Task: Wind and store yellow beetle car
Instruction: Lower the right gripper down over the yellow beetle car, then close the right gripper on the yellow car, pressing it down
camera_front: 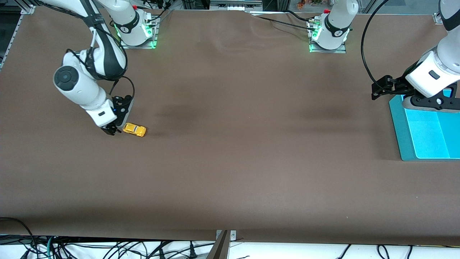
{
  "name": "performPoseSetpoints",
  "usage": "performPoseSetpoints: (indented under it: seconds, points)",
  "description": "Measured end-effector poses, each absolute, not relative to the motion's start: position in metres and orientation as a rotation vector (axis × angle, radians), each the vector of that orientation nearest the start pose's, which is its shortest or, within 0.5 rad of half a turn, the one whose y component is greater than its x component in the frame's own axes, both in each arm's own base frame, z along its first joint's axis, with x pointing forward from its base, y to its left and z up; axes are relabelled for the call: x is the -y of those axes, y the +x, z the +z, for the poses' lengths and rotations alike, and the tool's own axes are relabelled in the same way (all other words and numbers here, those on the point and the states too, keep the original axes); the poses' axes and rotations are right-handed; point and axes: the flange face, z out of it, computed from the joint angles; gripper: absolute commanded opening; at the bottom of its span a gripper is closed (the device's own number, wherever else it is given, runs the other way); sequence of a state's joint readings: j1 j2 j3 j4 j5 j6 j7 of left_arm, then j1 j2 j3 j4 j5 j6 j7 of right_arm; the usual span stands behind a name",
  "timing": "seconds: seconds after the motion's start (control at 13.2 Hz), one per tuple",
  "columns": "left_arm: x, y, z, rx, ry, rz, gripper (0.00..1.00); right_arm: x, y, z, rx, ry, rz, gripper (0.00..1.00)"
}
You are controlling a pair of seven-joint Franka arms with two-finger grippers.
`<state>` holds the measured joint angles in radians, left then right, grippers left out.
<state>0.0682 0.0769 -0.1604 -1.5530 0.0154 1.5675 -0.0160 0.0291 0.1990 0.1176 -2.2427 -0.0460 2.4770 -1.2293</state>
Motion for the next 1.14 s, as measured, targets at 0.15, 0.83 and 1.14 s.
performPoseSetpoints:
  seconds: [0.15,0.83,1.14]
  points:
    - [0.048,0.574,0.59,-0.12,-3.131,0.096,1.0,-0.08,0.538,0.267,2.126,-2.345,-0.056,1.0]
    - [0.048,0.574,0.59,-0.12,-3.131,0.096,1.0,-0.077,0.533,0.216,2.21,-2.283,-0.125,1.0]
    - [0.048,0.574,0.59,-0.12,-3.131,0.096,1.0,-0.07,0.534,0.204,2.226,-2.271,-0.134,1.0]
